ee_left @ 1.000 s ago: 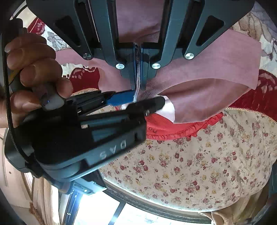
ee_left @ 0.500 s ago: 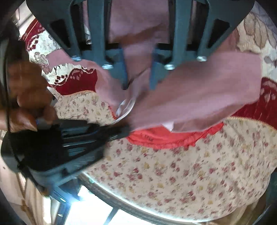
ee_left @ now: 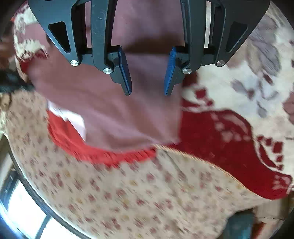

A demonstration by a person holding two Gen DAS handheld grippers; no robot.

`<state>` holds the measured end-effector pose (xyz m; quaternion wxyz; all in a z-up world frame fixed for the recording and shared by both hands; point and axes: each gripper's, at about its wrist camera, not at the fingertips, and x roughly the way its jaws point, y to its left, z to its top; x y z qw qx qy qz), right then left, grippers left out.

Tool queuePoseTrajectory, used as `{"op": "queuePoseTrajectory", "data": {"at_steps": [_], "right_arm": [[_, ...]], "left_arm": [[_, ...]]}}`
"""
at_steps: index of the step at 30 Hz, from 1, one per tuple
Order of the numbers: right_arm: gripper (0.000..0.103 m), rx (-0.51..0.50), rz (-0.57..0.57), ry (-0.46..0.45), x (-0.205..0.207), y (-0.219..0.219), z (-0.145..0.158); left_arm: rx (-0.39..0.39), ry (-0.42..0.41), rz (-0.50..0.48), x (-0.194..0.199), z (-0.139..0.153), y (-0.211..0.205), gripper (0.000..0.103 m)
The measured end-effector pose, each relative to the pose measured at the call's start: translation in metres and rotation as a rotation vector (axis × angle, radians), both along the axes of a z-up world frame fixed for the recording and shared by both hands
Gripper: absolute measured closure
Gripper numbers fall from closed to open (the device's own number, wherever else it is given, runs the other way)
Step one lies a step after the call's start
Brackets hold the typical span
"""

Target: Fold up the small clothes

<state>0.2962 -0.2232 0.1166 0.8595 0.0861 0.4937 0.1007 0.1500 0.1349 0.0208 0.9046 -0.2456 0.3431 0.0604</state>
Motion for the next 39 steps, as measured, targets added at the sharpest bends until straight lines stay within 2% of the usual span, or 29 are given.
{"op": "queuePoseTrajectory", "data": {"at_steps": [4,7,10,14,18,21,23,25,27,28,31,33,34,36,39], "right_arm": [[0.101,0.043,0.032,-0.049,-0.033,-0.001,0.018],[0.101,0.059,0.048,-0.074,-0.058,0.0,0.033],[0.101,0.078,0.031,-0.048,-0.069,-0.007,0.032],[0.101,0.026,-0.021,-0.008,-0.06,-0.025,0.013],[0.101,-0.067,-0.052,0.04,-0.036,-0.034,-0.023],[0.101,-0.09,-0.073,0.065,-0.012,-0.038,-0.053],[0.101,-0.105,-0.088,0.047,0.001,-0.041,-0.068],[0.101,-0.151,-0.167,0.04,0.011,-0.052,-0.08],[0.101,-0.117,-0.245,0.049,0.017,-0.072,-0.086],[0.101,-0.119,-0.278,0.025,0.013,-0.08,-0.081],[0.101,-0.062,-0.224,-0.038,-0.007,-0.077,-0.057],[0.101,-0.031,-0.125,-0.07,-0.024,-0.059,-0.046],[0.101,-0.046,-0.054,-0.082,-0.035,-0.043,-0.044],[0.101,-0.097,0.022,-0.072,-0.053,-0.018,-0.051],[0.101,-0.126,0.058,-0.016,-0.065,0.001,-0.082]], "left_arm": [[-0.007,0.01,0.028,0.016,-0.006,0.021,0.068],[0.011,0.038,-0.012,0.032,-0.014,0.021,0.068],[0.034,0.077,-0.048,0.045,-0.023,0.015,0.068],[0.069,0.111,-0.084,0.059,-0.031,0.009,0.068],[0.142,0.113,-0.103,0.069,-0.03,0.002,0.068],[0.194,0.104,-0.109,0.077,-0.03,0.002,0.068],[0.177,0.109,-0.109,0.082,-0.033,0.005,0.068],[0.165,0.12,-0.112,0.086,-0.036,0.007,0.068],[0.159,0.125,-0.113,0.088,-0.035,0.008,0.068],[0.169,0.121,-0.115,0.089,-0.034,0.007,0.068],[0.162,0.121,-0.107,0.087,-0.033,0.009,0.068],[0.165,0.125,-0.095,0.084,-0.031,0.008,0.068],[0.179,0.123,-0.093,0.08,-0.028,0.006,0.068],[0.196,0.119,-0.095,0.074,-0.021,0.003,0.068],[0.2,0.094,-0.099,0.057,-0.006,-0.001,0.068]]}}
